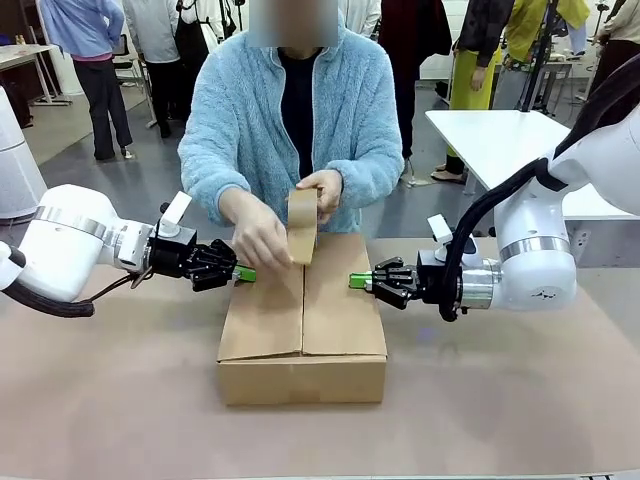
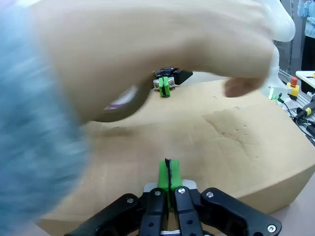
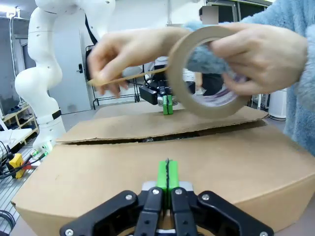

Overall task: Wrap the clocks to prevent damage.
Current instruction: After the human seals the box with tape, release both hands from the side flaps of the Package Box.

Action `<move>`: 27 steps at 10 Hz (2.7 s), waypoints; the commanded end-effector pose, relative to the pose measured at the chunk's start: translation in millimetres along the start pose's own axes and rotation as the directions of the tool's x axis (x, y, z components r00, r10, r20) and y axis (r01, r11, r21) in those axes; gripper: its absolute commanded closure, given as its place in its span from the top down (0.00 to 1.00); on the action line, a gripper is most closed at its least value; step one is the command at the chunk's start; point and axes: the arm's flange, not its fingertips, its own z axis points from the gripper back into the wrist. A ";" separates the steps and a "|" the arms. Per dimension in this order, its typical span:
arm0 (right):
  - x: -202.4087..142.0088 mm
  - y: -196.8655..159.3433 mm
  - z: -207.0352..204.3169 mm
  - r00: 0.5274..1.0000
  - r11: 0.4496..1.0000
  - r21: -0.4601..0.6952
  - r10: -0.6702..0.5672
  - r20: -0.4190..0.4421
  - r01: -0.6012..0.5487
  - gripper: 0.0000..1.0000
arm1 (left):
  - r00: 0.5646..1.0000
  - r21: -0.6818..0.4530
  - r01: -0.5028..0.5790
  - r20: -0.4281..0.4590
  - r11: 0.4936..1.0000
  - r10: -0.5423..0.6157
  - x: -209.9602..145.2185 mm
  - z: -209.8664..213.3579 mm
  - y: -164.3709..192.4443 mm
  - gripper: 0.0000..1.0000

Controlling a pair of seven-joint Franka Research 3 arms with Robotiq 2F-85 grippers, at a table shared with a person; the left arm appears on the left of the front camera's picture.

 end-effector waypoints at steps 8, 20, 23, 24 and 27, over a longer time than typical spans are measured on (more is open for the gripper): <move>-1.9 0.5 -0.7 1.000 1.000 -0.001 -0.003 -0.005 0.003 0.01 | 1.000 0.000 0.006 -0.002 1.000 -0.006 -1.1 -0.2 -1.2 0.01; -1.9 0.5 -0.7 1.000 1.000 -0.001 -0.003 -0.005 0.003 0.01 | 1.000 0.000 0.006 -0.002 1.000 -0.006 -1.1 -0.2 -1.2 0.01; -1.9 0.5 -0.7 1.000 1.000 -0.001 -0.003 -0.005 0.003 0.01 | 1.000 0.000 0.006 -0.002 1.000 -0.006 -1.1 -0.2 -1.2 0.01; -1.9 0.5 -0.7 1.000 1.000 -0.001 -0.003 -0.005 0.003 0.01 | 1.000 0.000 0.006 -0.002 1.000 -0.006 -1.1 -0.2 -1.2 0.01; -1.9 0.5 -0.7 1.000 1.000 -0.001 -0.003 -0.005 0.003 0.01 | 1.000 0.000 0.006 -0.002 1.000 -0.006 -1.1 -0.2 -1.2 0.01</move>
